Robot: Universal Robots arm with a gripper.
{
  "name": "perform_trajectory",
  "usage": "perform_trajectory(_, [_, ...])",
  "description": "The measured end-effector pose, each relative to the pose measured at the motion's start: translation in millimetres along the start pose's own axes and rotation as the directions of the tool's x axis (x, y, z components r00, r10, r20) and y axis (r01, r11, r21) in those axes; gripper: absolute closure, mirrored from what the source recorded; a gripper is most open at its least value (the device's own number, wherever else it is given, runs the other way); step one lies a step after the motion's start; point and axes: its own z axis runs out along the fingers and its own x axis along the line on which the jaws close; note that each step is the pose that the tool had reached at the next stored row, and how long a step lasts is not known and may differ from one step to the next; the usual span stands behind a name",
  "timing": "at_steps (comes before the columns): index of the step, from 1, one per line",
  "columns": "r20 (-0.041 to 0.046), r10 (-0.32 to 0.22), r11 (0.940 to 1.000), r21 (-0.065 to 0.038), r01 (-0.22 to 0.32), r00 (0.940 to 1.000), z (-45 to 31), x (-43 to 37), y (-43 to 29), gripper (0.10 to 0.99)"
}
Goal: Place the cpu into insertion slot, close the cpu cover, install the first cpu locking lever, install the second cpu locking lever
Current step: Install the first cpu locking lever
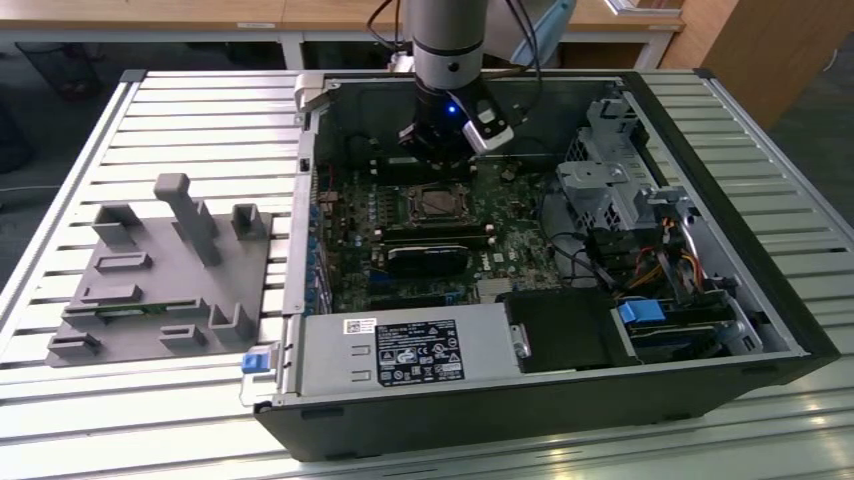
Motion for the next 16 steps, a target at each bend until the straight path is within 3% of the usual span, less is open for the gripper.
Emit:
perform_trajectory(6, [-0.0002, -0.001, 0.9999, 0.013, 0.001, 1.0000, 2.0, -1.8, 0.0, 0.980])
perform_trajectory(12, [-0.0011, -0.003, 0.9994, 0.035, 0.003, 1.0000, 4.6, -2.0, 1.2, 0.980])
perform_trajectory(16, [-0.0023, -0.003, 0.9991, 0.042, 0.003, 1.0000, 6.0, -2.1, 2.9, 0.980])
